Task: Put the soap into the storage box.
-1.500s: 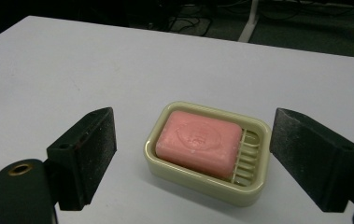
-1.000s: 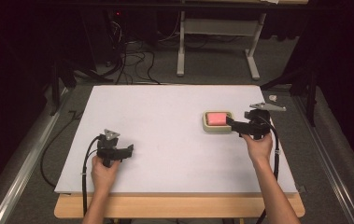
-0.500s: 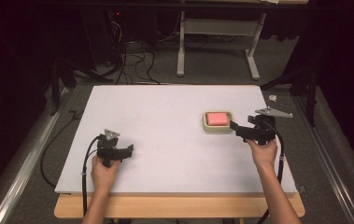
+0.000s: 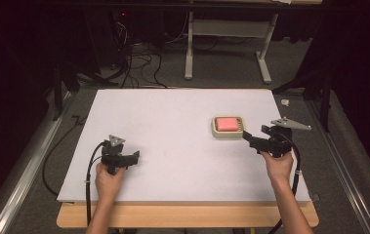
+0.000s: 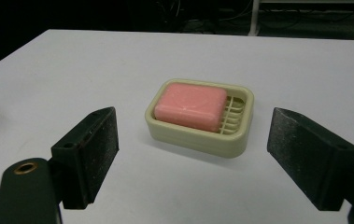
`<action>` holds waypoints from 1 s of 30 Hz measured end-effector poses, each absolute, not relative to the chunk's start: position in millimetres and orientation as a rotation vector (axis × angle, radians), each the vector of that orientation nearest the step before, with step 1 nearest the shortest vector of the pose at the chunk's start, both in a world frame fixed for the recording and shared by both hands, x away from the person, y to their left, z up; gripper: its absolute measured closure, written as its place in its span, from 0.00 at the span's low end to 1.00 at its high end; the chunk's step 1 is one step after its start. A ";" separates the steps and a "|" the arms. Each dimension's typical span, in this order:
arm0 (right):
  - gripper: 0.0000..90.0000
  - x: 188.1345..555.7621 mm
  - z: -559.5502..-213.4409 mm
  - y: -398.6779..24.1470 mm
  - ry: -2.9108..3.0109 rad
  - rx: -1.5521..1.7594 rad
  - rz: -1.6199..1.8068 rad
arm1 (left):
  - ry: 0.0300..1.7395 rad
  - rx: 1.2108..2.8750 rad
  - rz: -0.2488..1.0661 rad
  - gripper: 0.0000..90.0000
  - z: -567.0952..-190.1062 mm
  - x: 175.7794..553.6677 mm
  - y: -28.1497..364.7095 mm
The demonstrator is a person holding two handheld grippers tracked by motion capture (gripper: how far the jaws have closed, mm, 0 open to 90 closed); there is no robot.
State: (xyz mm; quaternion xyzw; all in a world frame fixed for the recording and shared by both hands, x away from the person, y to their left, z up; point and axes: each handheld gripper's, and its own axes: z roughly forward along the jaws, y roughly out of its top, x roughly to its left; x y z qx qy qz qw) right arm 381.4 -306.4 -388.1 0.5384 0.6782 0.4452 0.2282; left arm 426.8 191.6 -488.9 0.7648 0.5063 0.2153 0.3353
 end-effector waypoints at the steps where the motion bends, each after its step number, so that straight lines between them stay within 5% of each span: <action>1: 0.19 380.6 -388.4 -306.9 1.868 1.480 1.225 | 1.321 1.995 0.562 0.17 -489.0 426.8 191.5; 30: 0.22 352.6 -420.4 -298.9 1.905 1.492 1.245 | 1.320 1.994 0.563 0.17 -489.0 426.8 191.5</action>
